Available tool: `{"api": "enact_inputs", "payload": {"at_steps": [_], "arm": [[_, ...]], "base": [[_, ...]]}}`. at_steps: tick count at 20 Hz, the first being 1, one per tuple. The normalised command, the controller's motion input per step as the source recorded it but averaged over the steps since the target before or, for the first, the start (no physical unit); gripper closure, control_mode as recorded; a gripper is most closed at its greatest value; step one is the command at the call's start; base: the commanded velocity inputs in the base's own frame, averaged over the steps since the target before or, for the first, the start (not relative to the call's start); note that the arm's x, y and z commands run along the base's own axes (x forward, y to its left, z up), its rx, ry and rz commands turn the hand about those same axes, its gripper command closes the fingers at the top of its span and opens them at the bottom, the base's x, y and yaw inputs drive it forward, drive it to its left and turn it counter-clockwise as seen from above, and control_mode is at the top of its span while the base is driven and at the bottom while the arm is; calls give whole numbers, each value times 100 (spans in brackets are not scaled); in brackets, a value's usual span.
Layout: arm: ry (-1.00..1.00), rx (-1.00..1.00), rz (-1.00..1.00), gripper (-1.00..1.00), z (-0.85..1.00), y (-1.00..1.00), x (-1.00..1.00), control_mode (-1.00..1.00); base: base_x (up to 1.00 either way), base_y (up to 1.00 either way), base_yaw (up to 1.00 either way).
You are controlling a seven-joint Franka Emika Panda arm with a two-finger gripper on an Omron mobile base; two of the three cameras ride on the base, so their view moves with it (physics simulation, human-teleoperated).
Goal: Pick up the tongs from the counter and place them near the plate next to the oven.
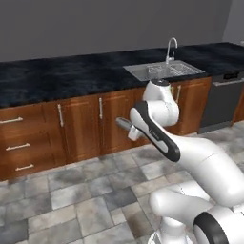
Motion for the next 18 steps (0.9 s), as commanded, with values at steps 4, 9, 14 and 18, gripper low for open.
{"api": "enact_inputs", "payload": {"at_steps": [4,9,14,18], "arm": [[0,0,0,100,0,0,0,100],[0,0,0,100,0,0,0,100],[0,0,0,100,0,0,0,100],[0,0,0,100,0,0,0,100]], "base": [[35,0,-66],[50,-14,-18],[62,-36,5],[61,-41,3]]}}
